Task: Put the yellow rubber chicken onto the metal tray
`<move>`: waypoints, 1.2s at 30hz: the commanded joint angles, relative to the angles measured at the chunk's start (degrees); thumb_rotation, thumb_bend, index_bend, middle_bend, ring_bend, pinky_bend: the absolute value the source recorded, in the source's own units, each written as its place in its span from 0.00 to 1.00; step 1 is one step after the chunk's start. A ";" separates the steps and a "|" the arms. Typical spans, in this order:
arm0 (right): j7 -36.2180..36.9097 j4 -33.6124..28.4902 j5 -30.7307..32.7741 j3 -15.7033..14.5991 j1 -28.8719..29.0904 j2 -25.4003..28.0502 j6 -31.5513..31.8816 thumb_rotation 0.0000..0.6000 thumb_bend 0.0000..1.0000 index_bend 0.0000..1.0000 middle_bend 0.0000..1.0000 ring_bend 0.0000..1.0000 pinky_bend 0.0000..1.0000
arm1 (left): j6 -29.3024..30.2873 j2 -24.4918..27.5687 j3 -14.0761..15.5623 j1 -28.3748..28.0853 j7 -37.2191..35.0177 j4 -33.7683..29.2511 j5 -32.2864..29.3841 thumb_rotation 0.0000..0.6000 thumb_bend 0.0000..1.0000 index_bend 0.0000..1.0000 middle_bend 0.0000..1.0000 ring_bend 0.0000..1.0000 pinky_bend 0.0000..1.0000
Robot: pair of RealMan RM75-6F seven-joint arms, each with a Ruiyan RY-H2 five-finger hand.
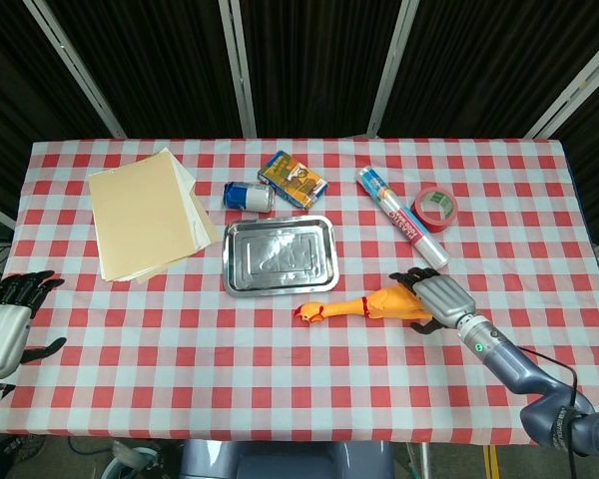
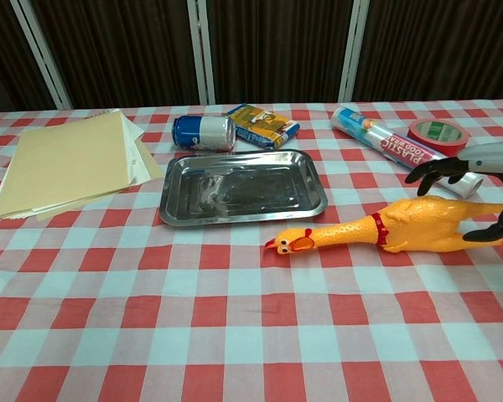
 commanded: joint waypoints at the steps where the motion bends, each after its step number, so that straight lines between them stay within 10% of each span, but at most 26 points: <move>1: 0.12 0.72 0.53 -0.17 0.59 -0.46 -0.60 1.00 0.30 0.14 0.18 0.11 0.14 | -0.14 -0.07 0.03 -0.06 -0.07 0.06 -0.11 1.00 0.00 0.19 0.13 0.13 0.13; 12: 1.05 3.67 1.75 -0.50 1.68 -3.10 -0.69 1.00 0.30 0.32 0.31 0.25 0.34 | -0.73 -0.43 0.37 -0.12 -0.61 0.71 -0.66 1.00 0.00 0.19 0.13 0.13 0.13; 25: 6.01 7.49 0.53 -1.40 2.31 -5.51 -0.09 1.00 0.38 0.77 0.63 0.58 0.69 | -1.70 -0.70 0.97 -0.37 -2.37 1.49 -0.49 1.00 0.00 0.20 0.14 0.13 0.13; 36: 19.51 0.70 -7.40 -3.13 -0.17 2.01 8.62 1.00 0.48 0.90 0.71 0.67 0.76 | -4.96 0.03 -0.30 -4.37 -8.91 0.20 2.12 1.00 0.00 0.23 0.22 0.23 0.23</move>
